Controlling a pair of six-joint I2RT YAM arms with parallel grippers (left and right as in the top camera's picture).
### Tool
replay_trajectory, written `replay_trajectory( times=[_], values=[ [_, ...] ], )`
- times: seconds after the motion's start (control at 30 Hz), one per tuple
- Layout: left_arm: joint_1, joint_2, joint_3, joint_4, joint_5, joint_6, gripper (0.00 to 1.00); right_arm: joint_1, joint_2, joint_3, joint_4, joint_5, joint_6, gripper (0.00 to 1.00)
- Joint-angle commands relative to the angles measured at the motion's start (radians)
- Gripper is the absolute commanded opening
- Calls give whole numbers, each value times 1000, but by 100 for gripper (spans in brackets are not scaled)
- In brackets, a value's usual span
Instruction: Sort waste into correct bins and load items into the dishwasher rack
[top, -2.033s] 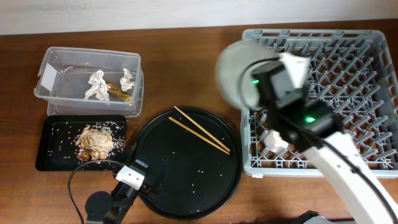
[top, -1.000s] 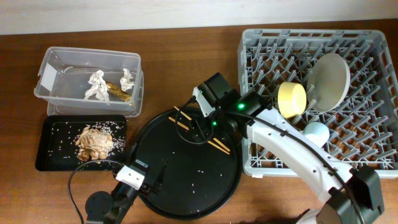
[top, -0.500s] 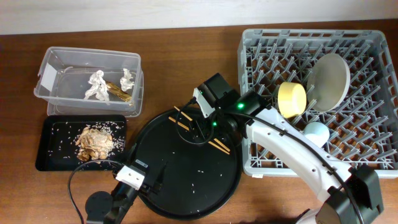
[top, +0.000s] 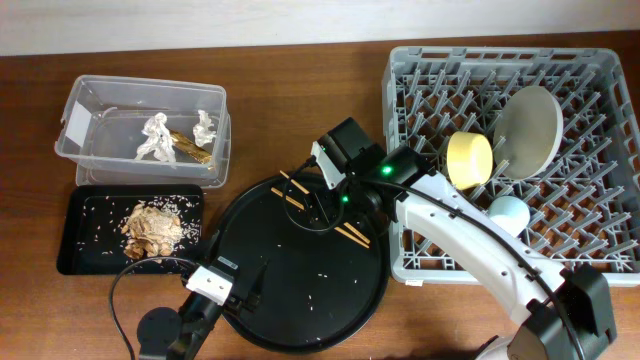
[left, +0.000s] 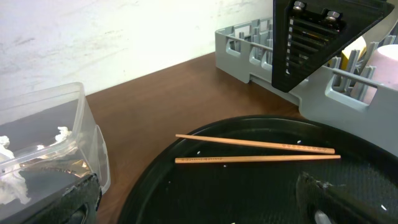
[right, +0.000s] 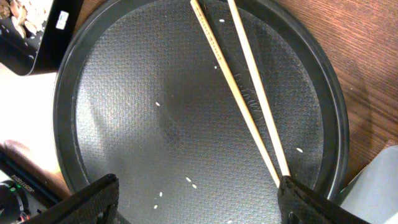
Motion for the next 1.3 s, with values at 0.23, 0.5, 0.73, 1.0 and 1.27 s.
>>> replay_trajectory(
  times=[0.23,0.5,0.73,1.0,1.27],
  values=[
    [-2,-5,-5,2,8,12,99,3,12,-3,-1,-5,2,82],
    [-2,-5,-5,2,8,12,99,3,19,-3,15,82,0,70],
    [-2,-5,-5,2,8,12,99,85,286,-4,89,213,-71,46],
    [-2,-5,-5,2,8,12,99,106,409,-5,183,255,-139,36],
    [-2,-5,-5,2,8,12,99,45,71,116,22,298,73,4]
  ],
)
